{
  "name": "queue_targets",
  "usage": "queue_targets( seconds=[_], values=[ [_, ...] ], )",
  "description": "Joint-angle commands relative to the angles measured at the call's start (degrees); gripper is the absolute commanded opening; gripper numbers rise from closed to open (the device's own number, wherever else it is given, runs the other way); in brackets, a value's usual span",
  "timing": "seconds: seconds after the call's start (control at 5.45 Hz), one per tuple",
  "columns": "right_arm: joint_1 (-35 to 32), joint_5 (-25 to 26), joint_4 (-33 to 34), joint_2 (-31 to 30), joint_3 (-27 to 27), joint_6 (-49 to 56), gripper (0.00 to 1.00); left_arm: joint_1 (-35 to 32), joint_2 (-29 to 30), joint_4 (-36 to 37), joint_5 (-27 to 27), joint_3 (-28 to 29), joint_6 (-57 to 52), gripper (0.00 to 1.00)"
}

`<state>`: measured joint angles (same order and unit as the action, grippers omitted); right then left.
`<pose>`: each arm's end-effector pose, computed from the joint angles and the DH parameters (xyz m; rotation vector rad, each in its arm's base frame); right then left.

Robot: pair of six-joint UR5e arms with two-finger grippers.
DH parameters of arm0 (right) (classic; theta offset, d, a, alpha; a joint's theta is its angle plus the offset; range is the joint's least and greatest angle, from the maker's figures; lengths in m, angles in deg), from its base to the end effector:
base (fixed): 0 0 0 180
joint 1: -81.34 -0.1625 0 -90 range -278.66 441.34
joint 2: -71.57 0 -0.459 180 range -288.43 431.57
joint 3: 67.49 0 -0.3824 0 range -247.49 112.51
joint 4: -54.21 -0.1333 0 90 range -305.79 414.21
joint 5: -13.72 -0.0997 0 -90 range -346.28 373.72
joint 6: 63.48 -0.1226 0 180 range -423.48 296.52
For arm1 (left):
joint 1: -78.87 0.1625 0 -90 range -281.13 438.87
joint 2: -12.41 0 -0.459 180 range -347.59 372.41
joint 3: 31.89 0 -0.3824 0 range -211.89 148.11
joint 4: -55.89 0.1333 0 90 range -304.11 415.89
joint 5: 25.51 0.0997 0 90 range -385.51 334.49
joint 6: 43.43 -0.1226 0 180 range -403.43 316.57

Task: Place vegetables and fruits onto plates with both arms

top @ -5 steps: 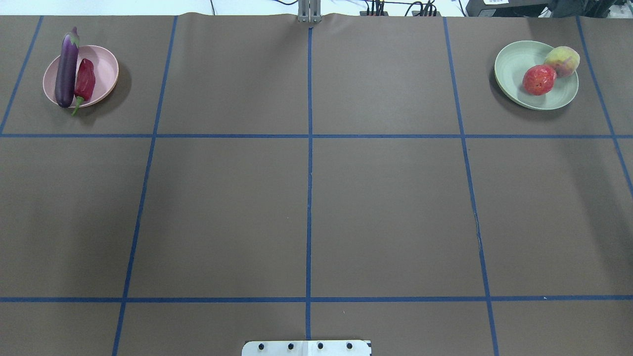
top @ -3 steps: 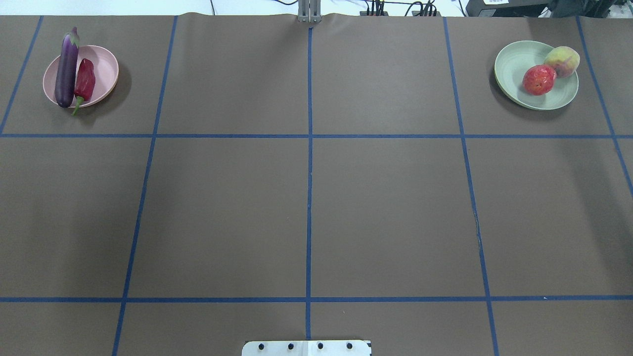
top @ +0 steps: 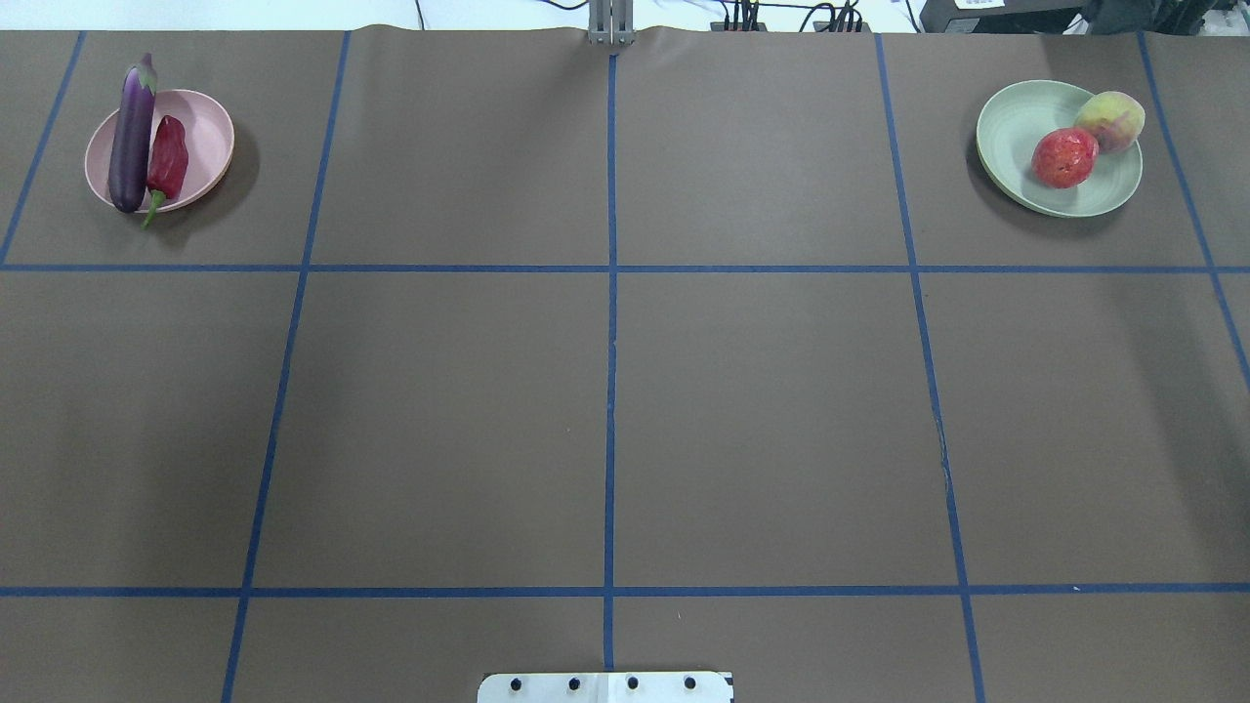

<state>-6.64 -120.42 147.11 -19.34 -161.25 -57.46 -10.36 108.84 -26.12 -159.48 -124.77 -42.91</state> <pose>0.0312 -0.4757 0.6905 0.0261 -0.7706 -0.1330 -0.0410 -0.5311 0.6427 0.0133 0.7676 0.0130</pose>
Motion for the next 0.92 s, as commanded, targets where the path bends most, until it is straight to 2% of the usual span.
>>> queue_targets(
  seconds=[0.0,0.73],
  values=[
    [0.0,-0.07,0.0,-0.14,0.16,0.05,1.0,0.11,-0.1,-0.08,0.2,0.16,0.0,1.0],
    [0.0,-0.69,0.0,-0.23,0.08,-0.13,1.0,0.11,-0.1,-0.17,0.28,0.07,0.0,1.0]
  ],
)
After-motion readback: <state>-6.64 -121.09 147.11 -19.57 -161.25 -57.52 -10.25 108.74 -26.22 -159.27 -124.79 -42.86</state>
